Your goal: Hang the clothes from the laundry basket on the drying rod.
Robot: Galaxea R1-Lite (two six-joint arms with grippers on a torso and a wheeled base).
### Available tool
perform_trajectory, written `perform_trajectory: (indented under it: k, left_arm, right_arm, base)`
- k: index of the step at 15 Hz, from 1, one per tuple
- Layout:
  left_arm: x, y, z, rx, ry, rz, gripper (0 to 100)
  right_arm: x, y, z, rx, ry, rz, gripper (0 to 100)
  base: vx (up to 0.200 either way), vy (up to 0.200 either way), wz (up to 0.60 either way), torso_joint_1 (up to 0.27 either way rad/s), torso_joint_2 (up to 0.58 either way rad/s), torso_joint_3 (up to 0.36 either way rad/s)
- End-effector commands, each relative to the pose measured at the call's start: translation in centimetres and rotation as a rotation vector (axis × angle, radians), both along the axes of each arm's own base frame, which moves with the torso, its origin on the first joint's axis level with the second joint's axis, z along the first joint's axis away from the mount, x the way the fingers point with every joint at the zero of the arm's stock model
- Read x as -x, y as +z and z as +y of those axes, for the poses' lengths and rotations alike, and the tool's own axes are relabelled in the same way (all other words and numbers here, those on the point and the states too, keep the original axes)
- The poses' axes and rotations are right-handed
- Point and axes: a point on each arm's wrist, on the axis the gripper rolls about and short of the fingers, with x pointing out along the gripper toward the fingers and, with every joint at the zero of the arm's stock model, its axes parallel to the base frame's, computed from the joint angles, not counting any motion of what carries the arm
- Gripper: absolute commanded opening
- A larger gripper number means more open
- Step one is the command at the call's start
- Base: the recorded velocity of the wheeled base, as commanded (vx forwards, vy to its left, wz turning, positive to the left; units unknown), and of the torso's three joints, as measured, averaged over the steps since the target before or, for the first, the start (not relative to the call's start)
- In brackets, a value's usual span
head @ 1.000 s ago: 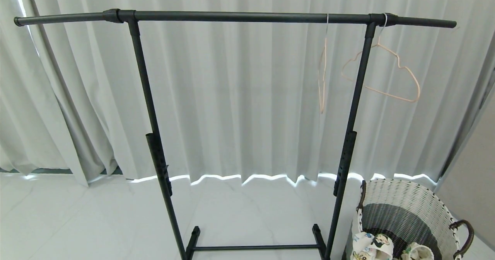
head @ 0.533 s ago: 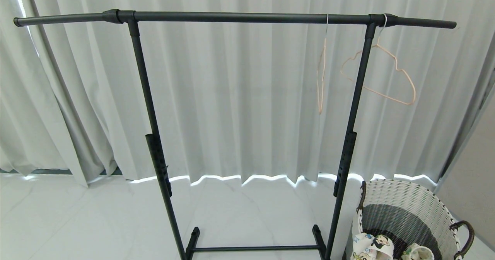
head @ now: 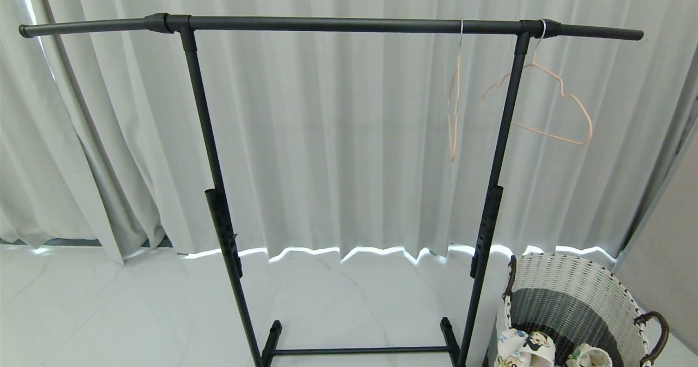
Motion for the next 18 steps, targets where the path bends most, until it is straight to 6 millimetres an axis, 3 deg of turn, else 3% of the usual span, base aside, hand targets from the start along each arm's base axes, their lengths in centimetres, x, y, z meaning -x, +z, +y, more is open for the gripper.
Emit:
perform_trajectory:
  k: [1, 3, 7, 14, 18]
  left_arm:
    - [0.0, 0.0, 0.0, 0.000, 0.001, -0.002, 100]
    - [0.0, 0.0, 0.0, 0.002, 0.000, -0.002, 100]
    - [0.0, 0.0, 0.0, -0.001, 0.000, 0.000, 100]
    - [0.0, 0.0, 0.0, 0.003, 0.000, 0.000, 100]
    - [0.0, 0.0, 0.0, 0.005, -0.002, -0.002, 100]
  right_arm:
    - [-10.3, -0.8, 0.1, 0.327, 0.037, 0.477, 100]
    - [-13.9, -3.3, -1.0, 0.504, 0.090, 0.605, 100]
    - [-17.7, -8.1, -2.0, 0.586, 0.187, 0.776, 100]
    - [-21.2, -14.4, -4.6, 0.670, 0.321, 0.840, 100]
    - [-22.5, -16.0, -4.9, 0.661, 0.341, 0.867, 100]
  base:
    - [0.000, 0.000, 0.00, 0.000, 0.00, 0.000]
    - [0.000, 0.000, 0.00, 0.000, 0.00, 0.000]
    - [0.000, 0.000, 0.00, 0.000, 0.00, 0.000]
    - [0.000, 0.000, 0.00, 0.000, 0.00, 0.000]
    - [0.000, 0.000, 0.00, 0.000, 0.00, 0.000]
